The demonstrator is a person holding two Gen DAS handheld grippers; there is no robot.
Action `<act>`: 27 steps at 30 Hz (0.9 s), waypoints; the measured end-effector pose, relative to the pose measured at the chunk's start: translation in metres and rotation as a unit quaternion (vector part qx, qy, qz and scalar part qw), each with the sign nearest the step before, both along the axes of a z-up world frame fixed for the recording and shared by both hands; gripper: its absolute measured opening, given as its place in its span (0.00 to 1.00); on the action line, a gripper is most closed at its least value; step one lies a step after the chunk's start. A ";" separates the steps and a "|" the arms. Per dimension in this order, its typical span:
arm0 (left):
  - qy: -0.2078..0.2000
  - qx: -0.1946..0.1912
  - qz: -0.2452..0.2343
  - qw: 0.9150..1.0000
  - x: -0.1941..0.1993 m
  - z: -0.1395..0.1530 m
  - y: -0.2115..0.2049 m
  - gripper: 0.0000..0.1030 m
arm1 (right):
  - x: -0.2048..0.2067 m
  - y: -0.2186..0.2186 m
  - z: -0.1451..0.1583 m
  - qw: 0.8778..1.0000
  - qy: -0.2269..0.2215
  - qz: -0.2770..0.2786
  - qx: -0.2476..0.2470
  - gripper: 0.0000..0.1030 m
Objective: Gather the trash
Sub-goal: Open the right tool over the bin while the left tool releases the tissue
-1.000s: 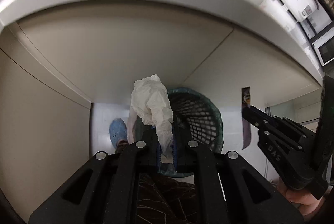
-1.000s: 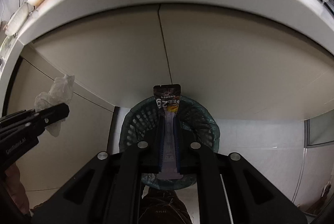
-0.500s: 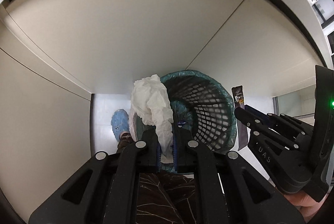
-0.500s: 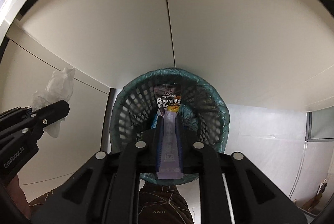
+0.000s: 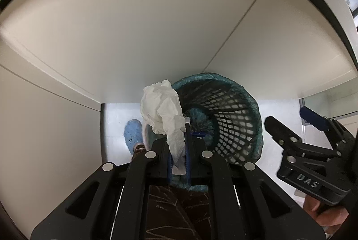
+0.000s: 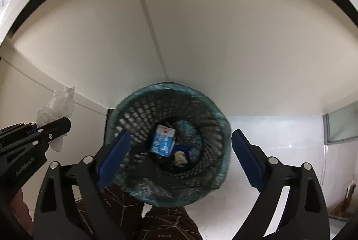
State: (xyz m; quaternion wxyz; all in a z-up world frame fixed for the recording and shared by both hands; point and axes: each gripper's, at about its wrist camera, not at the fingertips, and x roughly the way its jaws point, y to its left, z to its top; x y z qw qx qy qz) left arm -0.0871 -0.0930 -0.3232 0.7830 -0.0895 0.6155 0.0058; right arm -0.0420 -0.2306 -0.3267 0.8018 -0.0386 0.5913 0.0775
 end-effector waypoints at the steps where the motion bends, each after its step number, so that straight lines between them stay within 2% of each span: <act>1: -0.001 0.004 -0.004 1.000 0.001 -0.004 -0.003 0.07 | 0.000 -0.005 0.000 1.000 0.002 -0.006 -0.003 0.89; 7: 0.010 -0.013 -0.037 0.999 0.007 -0.018 -0.023 0.08 | 0.002 -0.034 0.005 0.999 0.006 -0.046 -0.007 0.92; 9: 0.021 -0.028 -0.043 0.998 0.012 -0.022 -0.032 0.13 | 0.001 -0.043 0.006 0.998 0.007 -0.056 -0.018 0.92; 13: 0.018 -0.027 -0.059 0.998 0.015 -0.020 -0.046 0.17 | 0.000 -0.059 0.010 0.997 0.008 -0.070 -0.030 0.92; 14: 0.018 -0.023 -0.061 0.998 0.015 -0.020 -0.049 0.24 | 0.000 -0.061 0.012 0.997 0.007 -0.072 -0.033 0.92; 17: 0.016 -0.025 -0.065 0.997 0.016 -0.018 -0.053 0.32 | 0.002 -0.067 0.013 0.997 0.012 -0.074 -0.036 0.92; 19: 0.012 -0.025 -0.064 0.998 0.015 -0.016 -0.053 0.44 | 0.005 -0.067 0.012 0.996 0.011 -0.074 -0.043 0.92; 23: 0.008 -0.028 -0.048 0.998 0.014 -0.011 -0.049 0.75 | 0.008 -0.067 0.017 0.997 0.006 -0.069 -0.043 0.92; 25: -0.001 -0.027 -0.043 0.999 0.012 -0.005 -0.047 0.80 | 0.010 -0.068 0.018 0.996 0.008 -0.073 -0.041 0.92; 27: -0.011 -0.020 -0.041 0.999 0.011 0.004 -0.045 0.93 | 0.011 -0.071 0.022 0.996 0.005 -0.076 -0.036 0.92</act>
